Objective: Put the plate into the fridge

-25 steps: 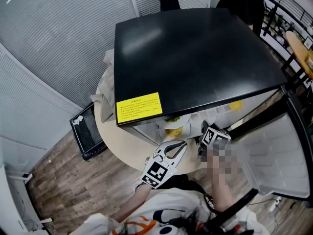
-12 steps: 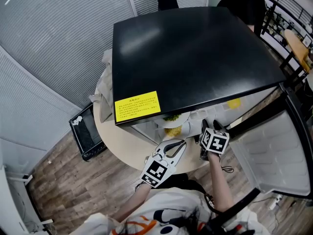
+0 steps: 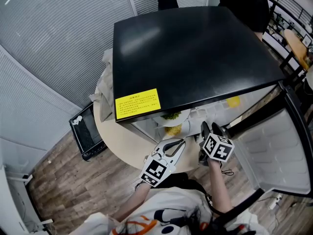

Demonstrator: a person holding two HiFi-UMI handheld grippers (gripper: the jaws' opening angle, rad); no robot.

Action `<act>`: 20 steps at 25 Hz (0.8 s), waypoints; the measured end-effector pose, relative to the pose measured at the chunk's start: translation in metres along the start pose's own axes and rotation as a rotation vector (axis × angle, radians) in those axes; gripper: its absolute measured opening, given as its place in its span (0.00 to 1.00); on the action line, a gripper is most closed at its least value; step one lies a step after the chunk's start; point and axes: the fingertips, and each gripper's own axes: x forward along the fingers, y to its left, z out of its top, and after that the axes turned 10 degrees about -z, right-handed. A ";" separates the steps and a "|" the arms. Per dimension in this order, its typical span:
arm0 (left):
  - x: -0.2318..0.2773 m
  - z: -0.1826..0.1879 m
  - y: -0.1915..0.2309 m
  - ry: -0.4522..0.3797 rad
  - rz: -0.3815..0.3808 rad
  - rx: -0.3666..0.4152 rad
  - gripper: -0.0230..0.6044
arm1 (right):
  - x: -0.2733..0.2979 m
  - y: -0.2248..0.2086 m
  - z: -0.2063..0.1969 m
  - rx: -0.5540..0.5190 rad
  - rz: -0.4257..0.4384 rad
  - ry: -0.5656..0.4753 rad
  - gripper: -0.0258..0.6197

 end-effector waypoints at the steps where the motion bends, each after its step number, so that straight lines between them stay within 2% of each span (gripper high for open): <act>1: -0.001 0.000 0.000 -0.001 0.001 0.001 0.06 | -0.004 0.001 0.001 0.010 0.010 -0.002 0.37; 12: 0.001 0.004 -0.010 -0.009 0.003 0.009 0.06 | -0.038 0.014 0.001 0.054 0.099 -0.009 0.27; 20: -0.001 0.009 -0.020 -0.024 0.029 0.003 0.06 | -0.062 0.015 0.001 0.043 0.144 -0.017 0.18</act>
